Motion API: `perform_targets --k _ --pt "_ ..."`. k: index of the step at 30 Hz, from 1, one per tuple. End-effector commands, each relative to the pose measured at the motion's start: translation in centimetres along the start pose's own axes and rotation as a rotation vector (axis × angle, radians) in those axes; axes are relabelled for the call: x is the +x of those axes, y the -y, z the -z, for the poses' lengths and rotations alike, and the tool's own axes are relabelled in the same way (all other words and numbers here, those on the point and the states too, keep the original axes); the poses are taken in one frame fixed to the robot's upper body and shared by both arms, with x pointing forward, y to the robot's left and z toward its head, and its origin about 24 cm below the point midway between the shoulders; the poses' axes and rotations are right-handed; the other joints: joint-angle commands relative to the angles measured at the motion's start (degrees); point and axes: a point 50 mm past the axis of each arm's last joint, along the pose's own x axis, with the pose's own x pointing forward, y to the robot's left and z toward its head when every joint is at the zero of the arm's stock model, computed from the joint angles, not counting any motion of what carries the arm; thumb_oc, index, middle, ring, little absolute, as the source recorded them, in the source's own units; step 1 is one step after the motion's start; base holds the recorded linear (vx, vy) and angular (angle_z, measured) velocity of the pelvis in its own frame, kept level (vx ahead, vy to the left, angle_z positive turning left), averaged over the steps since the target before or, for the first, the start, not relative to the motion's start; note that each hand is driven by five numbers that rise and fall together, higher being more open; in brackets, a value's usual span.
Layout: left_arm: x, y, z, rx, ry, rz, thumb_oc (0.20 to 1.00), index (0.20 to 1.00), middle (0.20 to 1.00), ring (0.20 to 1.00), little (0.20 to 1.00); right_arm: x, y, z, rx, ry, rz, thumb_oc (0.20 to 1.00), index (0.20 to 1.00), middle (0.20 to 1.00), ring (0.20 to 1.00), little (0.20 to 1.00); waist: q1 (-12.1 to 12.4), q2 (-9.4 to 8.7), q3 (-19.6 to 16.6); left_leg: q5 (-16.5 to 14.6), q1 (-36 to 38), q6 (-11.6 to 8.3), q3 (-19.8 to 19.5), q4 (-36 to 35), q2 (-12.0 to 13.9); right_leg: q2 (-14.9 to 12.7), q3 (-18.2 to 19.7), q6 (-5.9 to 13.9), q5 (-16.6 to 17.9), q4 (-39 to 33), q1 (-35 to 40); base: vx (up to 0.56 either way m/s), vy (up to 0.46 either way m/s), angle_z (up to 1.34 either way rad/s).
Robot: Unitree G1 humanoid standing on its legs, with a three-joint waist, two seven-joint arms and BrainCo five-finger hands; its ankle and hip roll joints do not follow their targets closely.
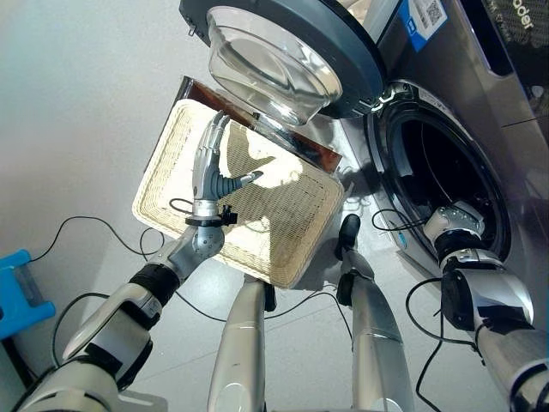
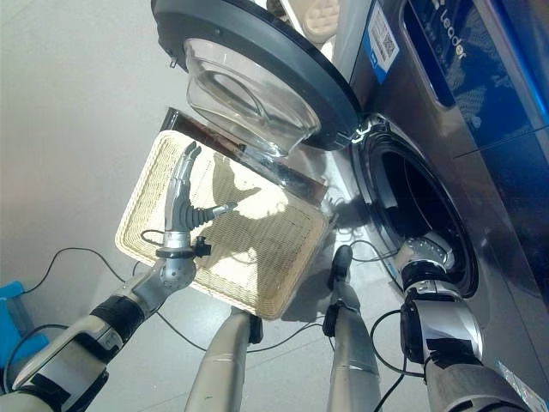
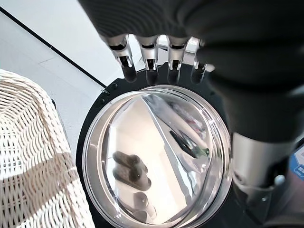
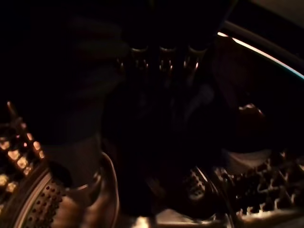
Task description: Put the clothes into the washing machine.
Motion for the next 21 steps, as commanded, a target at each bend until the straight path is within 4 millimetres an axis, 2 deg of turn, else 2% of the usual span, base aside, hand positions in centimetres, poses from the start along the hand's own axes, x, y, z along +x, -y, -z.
perform_targets --k 1,3,4,5,7,9,10,12,14,21 --pt "1.2 0.7 -1.8 -0.105 0.033 -0.058 1.0 1.0 1.0 1.0 1.0 1.1 -2.8 -2.9 -0.311 0.156 -0.039 1.0 1.0 1.0 1.0 1.0 0.3 3.13 -1.12 -3.35 -1.08 -1.03 0.39 1.63 -2.81 -0.91 -1.82 6.7 -2.8 5.01 0.66 0.0 0.0 0.0" --pt "1.2 0.7 -1.8 -0.106 0.032 -0.058 1.0 1.0 1.0 1.0 1.0 1.1 -2.7 -2.8 -0.362 0.158 -0.019 1.0 1.0 1.0 1.0 1.0 0.35 3.21 -1.12 -3.37 -1.11 -0.96 0.43 1.65 -2.86 -0.87 -1.82 6.67 -2.83 5.01 0.62 0.0 0.0 0.0" --pt "1.2 0.7 -1.8 -0.111 0.028 -0.055 1.0 1.0 1.0 1.0 1.0 1.0 -2.3 -2.6 -0.502 0.186 0.026 1.0 1.0 1.0 1.0 1.0 0.53 3.27 -1.12 -3.47 -1.31 -0.79 0.49 1.79 -2.92 -0.91 -1.93 6.63 -2.91 5.15 0.42 0.0 0.0 0.0" --pt "1.2 0.8 -1.8 -0.114 0.026 -0.055 1.0 1.0 1.0 1.0 1.0 1.0 -2.3 -2.6 -0.529 0.196 0.036 1.0 1.0 1.0 1.0 1.0 0.56 3.31 -1.12 -3.49 -1.37 -0.79 0.49 1.85 -2.94 -0.94 -1.94 6.63 -2.9 5.16 0.37 0.0 0.0 0.0" --pt "0.9 1.2 -1.9 -0.129 0.018 -0.044 1.0 1.0 1.0 1.0 1.0 0.6 -2.4 -2.1 -0.725 0.257 0.067 1.0 1.0 1.0 1.0 1.0 0.81 3.56 -1.12 -3.6 -1.74 -0.6 0.44 2.22 -3.09 -0.97 -1.91 6.6 -2.87 5.35 -0.01 0.0 0.0 0.0" --pt "0.9 1.3 -2.0 -0.131 0.02 -0.042 1.0 1.0 1.0 1.0 1.0 0.5 -2.5 -2.0 -0.754 0.273 0.081 1.0 1.0 1.0 1.0 1.0 0.83 3.64 -1.12 -3.61 -1.8 -0.58 0.48 2.24 -3.11 -0.96 -1.91 6.6 -2.89 5.35 -0.05 0.0 0.0 0.0" --pt "0.5 1.7 -2.2 -0.135 0.024 -0.028 1.0 1.0 1.0 1.0 1.0 0.3 -2.4 -1.8 -0.917 0.346 0.087 1.0 1.0 1.0 1.0 1.0 1.01 3.9 -1.12 -4.08 -1.37 -0.54 0.55 2.44 -3.26 -1.14 -1.85 6.73 -3.4 5.69 0.28 0.0 0.0 0.0" --pt "0.6 1.8 -2.3 -0.138 0.028 -0.033 1.0 1.0 1.0 1.0 1.0 0.0 -2.8 -1.4 -0.997 0.38 0.068 1.0 1.0 1.0 1.0 1.0 1.06 4.08 -1.12 -3.82 -1.98 -0.4 0.55 2.55 -3.31 -1.12 -1.9 6.59 -3.1 5.6 -0.21 0.0 0.0 0.0" --pt "0.4 1.8 -2.2 -0.153 0.019 -0.041 1.0 1.0 1.0 1.0 1.0 -0.4 -2.7 -0.7 -1.17 0.452 0.035 1.0 1.0 1.0 1.0 1.0 1.13 4.44 -1.12 -4.0 -2.31 -0.32 0.67 2.95 -3.41 -1.03 -1.74 6.58 -3.23 5.91 -0.65 0.0 0.016 0.01" --pt "-0.4 2.2 -2.4 -0.168 0.025 -0.038 1.0 1.0 1.0 1.0 1.0 -1.0 -0.4 0.3 -1.385 0.513 0.07 1.0 1.0 1.0 1.0 1.0 1.09 4.86 -1.12 -4.26 -2.07 -0.12 1.01 2.97 -3.4 -0.83 -1.43 6.48 -3.63 5.94 -0.58 0.0 0.012 0.01"
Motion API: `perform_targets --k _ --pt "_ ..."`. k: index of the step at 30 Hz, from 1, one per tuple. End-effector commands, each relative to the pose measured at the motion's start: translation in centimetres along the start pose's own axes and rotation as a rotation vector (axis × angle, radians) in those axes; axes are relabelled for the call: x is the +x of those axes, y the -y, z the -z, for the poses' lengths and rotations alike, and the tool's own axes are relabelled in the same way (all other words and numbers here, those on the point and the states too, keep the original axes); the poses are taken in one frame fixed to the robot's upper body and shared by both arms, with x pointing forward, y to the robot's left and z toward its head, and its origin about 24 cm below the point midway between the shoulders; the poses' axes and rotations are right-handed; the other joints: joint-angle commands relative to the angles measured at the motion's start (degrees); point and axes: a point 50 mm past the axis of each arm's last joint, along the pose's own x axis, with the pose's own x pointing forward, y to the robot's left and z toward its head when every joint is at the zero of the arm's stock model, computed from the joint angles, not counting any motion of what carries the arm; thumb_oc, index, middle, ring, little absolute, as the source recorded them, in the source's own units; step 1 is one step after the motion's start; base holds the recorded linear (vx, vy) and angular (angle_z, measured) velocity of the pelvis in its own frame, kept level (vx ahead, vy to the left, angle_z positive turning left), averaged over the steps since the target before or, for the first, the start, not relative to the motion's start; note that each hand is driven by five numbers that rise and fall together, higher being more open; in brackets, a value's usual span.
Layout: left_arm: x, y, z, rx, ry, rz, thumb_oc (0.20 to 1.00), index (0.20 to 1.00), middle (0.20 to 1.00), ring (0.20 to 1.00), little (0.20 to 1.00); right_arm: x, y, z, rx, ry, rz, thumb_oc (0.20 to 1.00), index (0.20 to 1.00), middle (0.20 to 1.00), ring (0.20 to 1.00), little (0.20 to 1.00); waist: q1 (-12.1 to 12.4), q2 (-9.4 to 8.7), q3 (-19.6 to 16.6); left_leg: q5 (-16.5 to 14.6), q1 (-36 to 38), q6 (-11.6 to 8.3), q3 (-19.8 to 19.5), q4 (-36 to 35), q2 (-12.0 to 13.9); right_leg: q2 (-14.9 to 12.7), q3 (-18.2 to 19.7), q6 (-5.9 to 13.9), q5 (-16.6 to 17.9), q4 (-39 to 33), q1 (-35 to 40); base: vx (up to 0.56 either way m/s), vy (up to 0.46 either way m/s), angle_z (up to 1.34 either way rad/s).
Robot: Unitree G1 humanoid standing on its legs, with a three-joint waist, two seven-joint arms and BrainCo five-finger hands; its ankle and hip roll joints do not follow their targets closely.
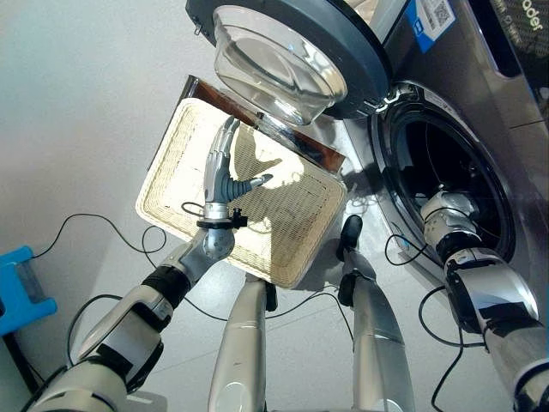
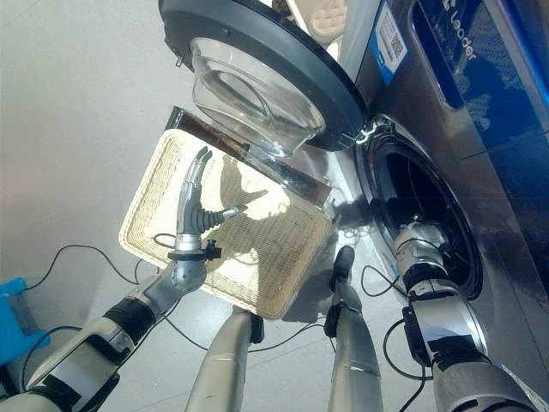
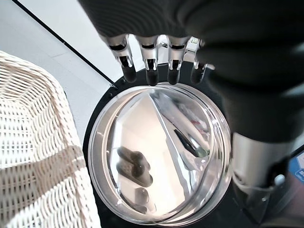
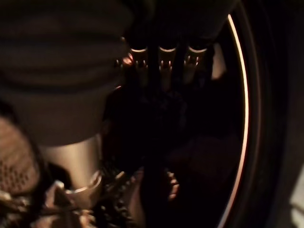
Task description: Put the clothes into the washing machine.
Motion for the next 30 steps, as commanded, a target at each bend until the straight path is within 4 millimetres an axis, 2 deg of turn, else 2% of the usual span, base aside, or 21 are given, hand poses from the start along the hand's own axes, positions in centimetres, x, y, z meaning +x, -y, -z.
perform_targets --k 1,3,5,7,8,10,13,15,16,20,21,24,25,27,28,30 --pt "0.3 0.9 -1.8 -0.105 0.06 -0.056 1.0 1.0 1.0 1.0 1.0 0.1 0.6 0.1 -0.204 0.177 0.062 1.0 1.0 1.0 1.0 1.0 -0.41 4.65 -1.11 -4.49 -1.79 -0.11 1.27 3.05 -3.04 -0.21 -1.1 6.09 -3.57 5.62 -0.35 0.02 0.038 0.04" --pt "0.0 1.1 -1.7 -0.112 0.052 -0.054 1.0 1.0 1.0 1.0 1.0 -0.3 0.6 0.6 -0.247 0.191 0.053 1.0 1.0 1.0 1.0 1.0 -0.42 4.73 -1.11 -4.89 -1.19 -0.18 1.27 3.13 -3.14 -0.24 -0.98 6.19 -4.1 5.86 0.18 0.01 0.045 0.02" --pt "-0.5 1.6 -1.8 -0.126 0.037 -0.056 1.0 1.0 1.0 1.0 1.0 -1.7 0.3 2.3 -0.346 0.215 0.024 1.0 1.0 1.0 1.0 1.0 -0.63 4.93 -1.11 -5.1 -0.56 -0.18 1.48 3.28 -3.03 -0.19 -0.69 6.1 -4.43 6.03 0.68 0.0 0.058 0.01" --pt "-0.4 1.5 -1.9 -0.126 0.039 -0.058 1.0 1.0 1.0 1.0 1.0 -1.8 0.2 2.3 -0.35 0.219 0.02 1.0 1.0 1.0 1.0 1.0 -0.62 4.96 -1.11 -4.82 -0.91 -0.13 1.48 3.26 -2.97 -0.13 -0.68 6.01 -4.09 5.88 0.37 0.0 0.027 0.0" --pt "-1.1 2.1 -1.8 -0.126 0.022 -0.048 1.0 1.0 1.0 1.0 1.0 -3.1 0.1 3.7 -0.421 0.257 -0.019 1.0 1.0 1.0 1.0 1.0 -0.89 4.87 -1.11 -5.3 0.35 -0.11 1.64 3.21 -2.96 -0.21 -0.52 6.03 -4.58 5.88 1.44 0.01 0.053 0.01" --pt "-1.0 2.1 -1.7 -0.125 0.019 -0.05 1.0 1.0 1.0 1.0 1.0 -3.3 -0.1 3.8 -0.426 0.268 -0.031 1.0 1.0 1.0 1.0 1.0 -0.91 4.85 -1.11 -5.07 0.07 -0.08 1.66 3.25 -2.9 -0.13 -0.51 5.93 -4.23 5.64 1.26 0.0 0.049 0.0" --pt "-2.0 2.6 -1.1 -0.132 -0.041 -0.016 1.0 1.0 1.0 1.0 1.0 -4.9 -0.2 5.6 -0.506 0.3 -0.122 1.0 1.0 1.0 1.0 1.0 -1.26 4.36 -1.11 -5.81 2.16 -0.02 1.84 3.72 -2.79 -0.34 -0.31 5.91 -5.15 6.2 3.23 0.01 0.054 -0.02" --pt "-1.9 2.6 -1.0 -0.131 -0.049 -0.006 1.0 1.0 1.0 1.0 1.0 -5.3 -0.4 5.8 -0.524 0.326 -0.147 1.0 1.0 1.0 1.0 1.0 -1.29 4.25 -1.11 -5.71 2.29 0.04 1.93 3.8 -2.68 -0.33 -0.3 5.82 -4.96 6.09 3.44 0.0 0.035 0.0" --pt "-2.3 2.9 -0.7 -0.134 -0.078 0.017 1.0 1.0 1.0 1.0 1.0 -6.0 -0.5 6.4 -0.562 0.354 -0.198 1.0 1.0 1.0 1.0 1.0 -1.42 3.81 -1.11 -6.02 3.54 0.07 1.89 3.97 -2.55 -0.43 -0.31 5.81 -5.23 6.13 4.81 0.0 0.0 0.0" --pt "-2.9 3.3 -0.2 -0.139 -0.13 0.046 1.0 1.0 1.0 1.0 1.0 -6.8 -0.3 7.7 -0.59 0.347 -0.267 1.0 1.0 1.0 1.0 1.0 -1.61 3.09 -1.11 -6.52 5.48 0.23 2.02 4.23 -2.34 -0.55 -0.33 5.78 -5.66 6.33 6.78 0.01 0.019 0.03" --pt "-3.5 3.5 0.5 -0.143 -0.194 0.063 1.0 1.0 1.0 1.0 1.0 -7.3 0.0 8.8 -0.619 0.327 -0.321 1.0 1.0 1.0 1.0 1.0 -1.8 2.28 -1.11 -7.0 7.69 0.29 1.92 4.37 -2.16 -0.61 -0.28 5.86 -6.0 6.29 9.07 0.0 0.0 0.0" --pt "-4.4 3.7 1.2 -0.149 -0.269 0.08 1.0 1.0 1.0 1.0 1.0 -8.0 0.5 10.3 -0.648 0.291 -0.379 1.0 1.0 1.0 1.0 1.0 -2.0 1.43 -1.11 -7.47 10.1 0.34 1.66 4.37 -2.05 -0.52 -0.07 6.01 -6.27 5.91 11.67 0.0 0.0 0.0" --pt "-5.3 4.0 1.7 -0.141 -0.314 0.107 1.0 1.0 1.0 1.0 1.0 -8.6 1.0 11.6 -0.667 0.253 -0.436 1.0 1.0 1.0 1.0 1.0 -2.19 0.78 -1.11 -7.54 12.51 0.34 1.46 3.89 -2.01 -0.39 0.17 6.12 -6.27 5.23 14.11 0.0 0.0 0.0" --pt "-6.0 4.0 2.1 -0.126 -0.343 0.127 1.0 1.0 1.0 1.0 1.0 -9.2 1.4 12.6 -0.686 0.228 -0.477 1.0 1.0 1.0 1.0 1.0 -2.3 0.28 -1.11 -7.46 14.55 0.27 1.23 3.35 -1.97 -0.35 0.38 6.22 -6.09 4.39 16.25 0.05 0.003 -0.05" --pt "-7.1 4.0 2.7 -0.109 -0.383 0.156 1.0 1.0 1.0 1.0 1.0 -9.4 2.3 13.8 -0.721 0.2 -0.521 1.0 1.0 1.0 1.0 1.0 -2.36 -0.31 -1.11 -7.3 17.97 0.21 0.87 2.32 -1.97 -0.37 0.72 6.34 -5.95 3.15 19.81 0.07 0.004 -0.05" --pt "-7.9 4.0 3.1 -0.098 -0.411 0.172 1.0 1.0 1.0 1.0 1.0 -9.4 3.0 14.6 -0.747 0.183 -0.549 1.0 1.0 1.0 1.0 1.0 -2.43 -0.67 -1.11 -7.17 20.34 0.19 0.74 1.43 -1.98 -0.41 0.84 6.41 -5.79 2.02 22.35 0.06 0.006 -0.06"
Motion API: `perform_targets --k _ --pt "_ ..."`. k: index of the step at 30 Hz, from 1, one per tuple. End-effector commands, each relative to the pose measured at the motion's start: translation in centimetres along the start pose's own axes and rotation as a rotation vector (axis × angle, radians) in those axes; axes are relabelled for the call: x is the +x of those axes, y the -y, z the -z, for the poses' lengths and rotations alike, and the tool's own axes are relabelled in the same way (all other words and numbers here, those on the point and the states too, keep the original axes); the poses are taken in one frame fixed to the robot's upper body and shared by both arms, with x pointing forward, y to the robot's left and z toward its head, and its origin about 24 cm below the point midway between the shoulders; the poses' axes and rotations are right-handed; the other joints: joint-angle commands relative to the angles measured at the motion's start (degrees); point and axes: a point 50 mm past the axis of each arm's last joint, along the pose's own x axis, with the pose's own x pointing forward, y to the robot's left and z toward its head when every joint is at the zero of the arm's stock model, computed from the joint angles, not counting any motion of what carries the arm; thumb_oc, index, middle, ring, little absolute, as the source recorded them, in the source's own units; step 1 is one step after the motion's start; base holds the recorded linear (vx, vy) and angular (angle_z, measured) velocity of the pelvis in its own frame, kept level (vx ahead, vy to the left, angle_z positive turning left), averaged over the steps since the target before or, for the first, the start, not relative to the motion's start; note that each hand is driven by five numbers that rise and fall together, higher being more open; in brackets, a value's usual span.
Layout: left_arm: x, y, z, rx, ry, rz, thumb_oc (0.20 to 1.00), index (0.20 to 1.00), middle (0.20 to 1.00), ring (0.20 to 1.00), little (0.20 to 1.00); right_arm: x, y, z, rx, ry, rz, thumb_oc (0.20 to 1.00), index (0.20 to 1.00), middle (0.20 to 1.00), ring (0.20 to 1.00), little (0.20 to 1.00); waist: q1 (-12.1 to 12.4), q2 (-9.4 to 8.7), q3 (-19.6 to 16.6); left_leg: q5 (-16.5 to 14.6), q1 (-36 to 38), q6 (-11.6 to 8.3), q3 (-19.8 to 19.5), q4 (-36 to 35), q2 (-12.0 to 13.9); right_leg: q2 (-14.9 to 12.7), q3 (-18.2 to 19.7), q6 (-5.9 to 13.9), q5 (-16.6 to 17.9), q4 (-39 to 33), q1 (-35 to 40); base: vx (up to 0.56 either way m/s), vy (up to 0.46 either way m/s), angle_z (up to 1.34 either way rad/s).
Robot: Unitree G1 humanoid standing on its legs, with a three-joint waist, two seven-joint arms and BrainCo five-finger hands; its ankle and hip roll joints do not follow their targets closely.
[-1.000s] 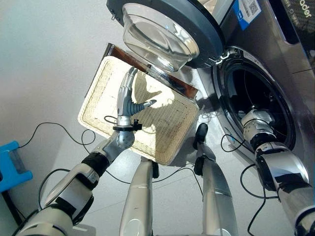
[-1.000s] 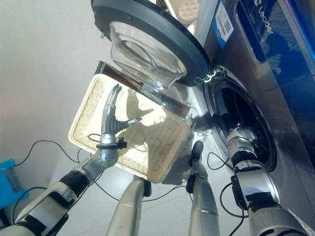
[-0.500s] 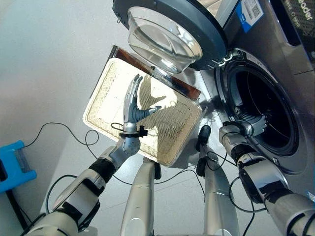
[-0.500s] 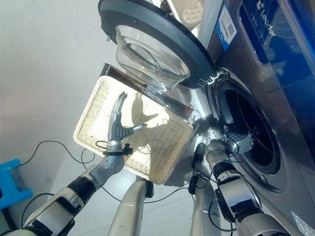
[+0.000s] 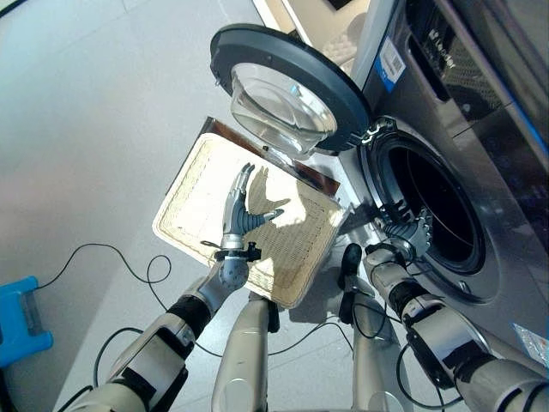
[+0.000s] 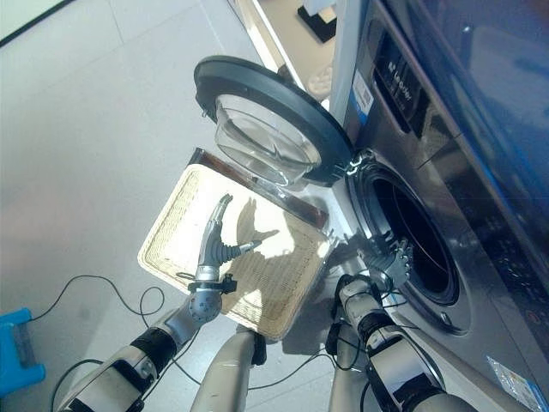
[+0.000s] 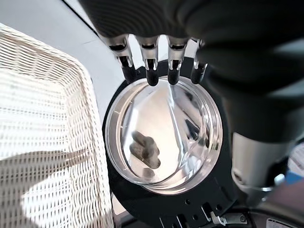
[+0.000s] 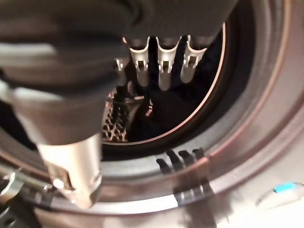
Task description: Put the clothes into the washing machine.
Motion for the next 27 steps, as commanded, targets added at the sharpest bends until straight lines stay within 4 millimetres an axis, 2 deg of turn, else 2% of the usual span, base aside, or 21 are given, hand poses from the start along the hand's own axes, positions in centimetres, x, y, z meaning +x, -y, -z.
perform_targets --k 1,2,4,5,8,12,17,19,23,24,27 --pt "0.1 -0.5 0.6 -0.018 -0.035 -0.022 1.0 1.0 1.0 1.0 1.0 -0.3 -0.3 0.2 -0.002 0.044 -0.082 1.0 1.0 1.0 1.0 1.0 -0.64 -1.29 -1.02 -6.02 2.64 0.22 0.3 3.52 -2.2 -0.96 0.37 5.27 -4.55 3.44 5.33 0.11 0.009 -0.08" --pt "-1.2 -0.4 1.8 -0.006 -0.103 0.004 1.0 1.0 1.0 1.0 1.0 -0.7 -0.4 2.1 -0.04 0.009 -0.146 1.0 1.0 1.0 1.0 1.0 -0.73 -1.85 -2.26 -5.84 5.67 0.13 0.23 2.19 -2.21 -0.93 0.45 5.17 -4.37 1.3 9.06 0.12 0.008 -0.07" --pt "-2.3 -0.4 2.9 0.005 -0.163 0.029 1.0 1.0 1.0 1.0 1.0 -1.2 -0.4 3.6 -0.059 -0.019 -0.198 1.0 1.0 1.0 1.0 1.0 -0.83 -2.27 -3.8 -5.68 7.66 0.11 0.16 0.99 -2.22 -0.76 0.53 5.15 -4.23 -0.24 11.37 0.15 -0.011 -0.07" --pt "-3.5 -0.1 4.0 0.031 -0.225 0.071 1.0 1.0 1.0 1.0 1.0 -1.9 -0.6 5.3 -0.094 -0.051 -0.261 1.0 1.0 1.0 1.0 1.0 -0.89 -2.85 -5.79 -5.49 9.87 0.11 0.18 -0.54 -2.2 -0.56 0.65 5.19 -4.04 -2.14 13.97 0.16 -0.03 -0.05" --pt "-5.2 0.2 5.3 0.044 -0.321 0.108 1.0 1.0 1.0 1.0 1.0 -2.8 -0.8 7.1 -0.116 -0.092 -0.353 1.0 1.0 1.0 1.0 1.0 -1.01 -3.61 -8.27 -5.28 12.47 0.25 0.01 -2.53 -2.3 -0.32 1.07 5.35 -3.6 -4.58 17.01 0.15 -0.03 -0.01" --pt "-8.8 0.2 7.9 0.076 -0.501 0.154 1.0 1.0 1.0 1.0 1.0 -4.3 -0.7 10.0 -0.15 -0.159 -0.48 1.0 1.0 1.0 1.0 1.0 -1.19 -4.84 -12.43 -4.48 16.24 0.3 -0.57 -5.72 -2.1 0.39 1.81 5.37 -3.01 -7.38 21.0 0.14 -0.007 -0.12" --pt "-13.0 0.2 9.7 0.092 -0.653 0.217 1.0 1.0 1.0 1.0 1.0 -6.0 -0.3 12.7 -0.241 -0.165 -0.591 1.0 1.0 1.0 1.0 1.0 -1.24 -5.99 -16.76 -3.71 18.58 -0.06 -0.95 -8.35 -1.24 0.83 1.62 5.8 -0.99 -12.08 24.76 0.1 -0.026 -0.02" --pt "-13.5 0.3 9.8 0.094 -0.67 0.234 1.0 1.0 1.0 1.0 1.0 -6.4 -0.4 13.1 -0.26 -0.16 -0.617 1.0 1.0 1.0 1.0 1.0 -1.26 -6.26 -17.5 -3.64 18.74 -0.23 -1.2 -8.35 -1.11 0.93 1.6 5.8 -0.62 -13.17 25.48 0.04 -0.043 -0.02" --pt "-15.0 0.8 10.3 0.081 -0.738 0.315 1.0 1.0 1.0 1.0 1.0 -7.5 -1.2 13.3 -0.31 -0.127 -0.783 1.0 1.0 1.0 1.0 1.0 -1.23 -7.03 -19.65 -4.19 19.62 -0.28 -1.3 -8.35 -1.34 1.07 2.01 5.7 1.42 -17.53 26.9 0.03 -0.054 -0.03" --pt "-15.3 0.7 10.5 0.057 -0.776 0.309 1.0 1.0 1.0 1.0 1.0 -7.9 -1.6 13.2 -0.33 -0.098 -0.851 1.0 1.0 1.0 1.0 1.0 -1.14 -7.07 -20.2 -4.34 19.8 -0.17 -1.31 -8.35 -1.42 1.13 2.19 5.54 1.39 -17.6 27.12 0.03 -0.062 -0.01" --pt "-16.3 0.5 11.1 0.01 -0.878 0.312 1.0 1.0 1.0 1.0 1.0 -8.2 -2.1 12.6 -0.406 -0.009 -0.896 1.0 1.0 1.0 1.0 1.0 -0.45 -7.24 -21.46 -5.22 21.43 0.77 -1.48 -8.35 -2.17 1.27 2.19 5.01 0.62 -17.01 27.94 0.06 -0.078 0.01"
